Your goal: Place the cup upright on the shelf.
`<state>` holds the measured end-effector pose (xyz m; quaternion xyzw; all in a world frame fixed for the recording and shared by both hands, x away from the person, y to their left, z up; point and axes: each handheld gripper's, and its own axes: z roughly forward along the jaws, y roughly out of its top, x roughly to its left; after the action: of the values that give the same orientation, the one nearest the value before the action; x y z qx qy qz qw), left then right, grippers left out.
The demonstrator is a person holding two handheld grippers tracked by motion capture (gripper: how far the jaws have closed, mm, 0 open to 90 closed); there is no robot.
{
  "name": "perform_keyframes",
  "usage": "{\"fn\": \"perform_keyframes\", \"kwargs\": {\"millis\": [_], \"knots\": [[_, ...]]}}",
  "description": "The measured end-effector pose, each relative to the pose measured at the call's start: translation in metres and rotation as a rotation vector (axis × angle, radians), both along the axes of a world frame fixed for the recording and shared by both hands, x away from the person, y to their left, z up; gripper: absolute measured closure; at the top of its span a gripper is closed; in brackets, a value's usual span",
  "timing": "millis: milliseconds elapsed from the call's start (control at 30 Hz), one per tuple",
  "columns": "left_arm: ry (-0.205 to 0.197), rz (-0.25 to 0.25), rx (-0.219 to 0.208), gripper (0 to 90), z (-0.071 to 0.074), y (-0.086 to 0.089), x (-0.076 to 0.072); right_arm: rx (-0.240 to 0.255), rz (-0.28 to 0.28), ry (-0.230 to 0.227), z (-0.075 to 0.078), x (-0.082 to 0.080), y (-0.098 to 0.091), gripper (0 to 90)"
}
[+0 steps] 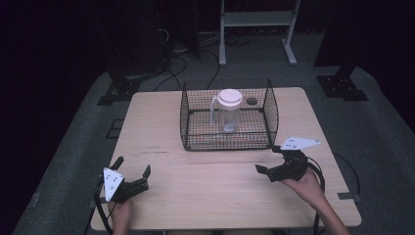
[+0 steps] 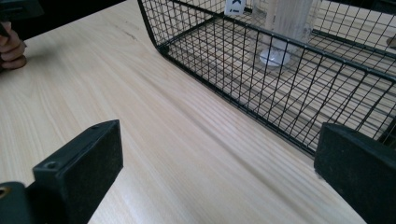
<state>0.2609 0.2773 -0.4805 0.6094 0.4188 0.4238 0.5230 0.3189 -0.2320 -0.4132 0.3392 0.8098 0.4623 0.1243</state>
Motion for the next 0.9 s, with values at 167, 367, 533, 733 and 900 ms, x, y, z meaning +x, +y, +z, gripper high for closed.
{"fn": "perform_keyframes", "kwargs": {"millis": [167, 367, 533, 733, 900], "knots": [[0.001, 0.0, -0.002, 0.9, 0.0, 0.001, 0.0, -0.001, -0.001, 0.001, -0.001, -0.004, -0.002, 0.6], [0.002, 0.0, 0.0, 0.9, 0.0, 0.001, 0.0, 0.006, 0.011, 0.006, -0.003, -0.009, -0.001, 0.6], [0.002, 0.0, -0.001, 0.9, 0.0, 0.001, 0.0, 0.007, 0.018, 0.004, -0.006, -0.016, -0.001, 0.6], [0.001, 0.0, -0.003, 0.9, 0.0, 0.001, 0.0, 0.022, 0.017, 0.004, -0.011, -0.024, -0.006, 0.6], [0.001, 0.001, 0.0, 0.9, 0.0, 0.0, 0.0, 0.039, 0.004, 0.01, -0.016, -0.03, -0.012, 0.6]]}}
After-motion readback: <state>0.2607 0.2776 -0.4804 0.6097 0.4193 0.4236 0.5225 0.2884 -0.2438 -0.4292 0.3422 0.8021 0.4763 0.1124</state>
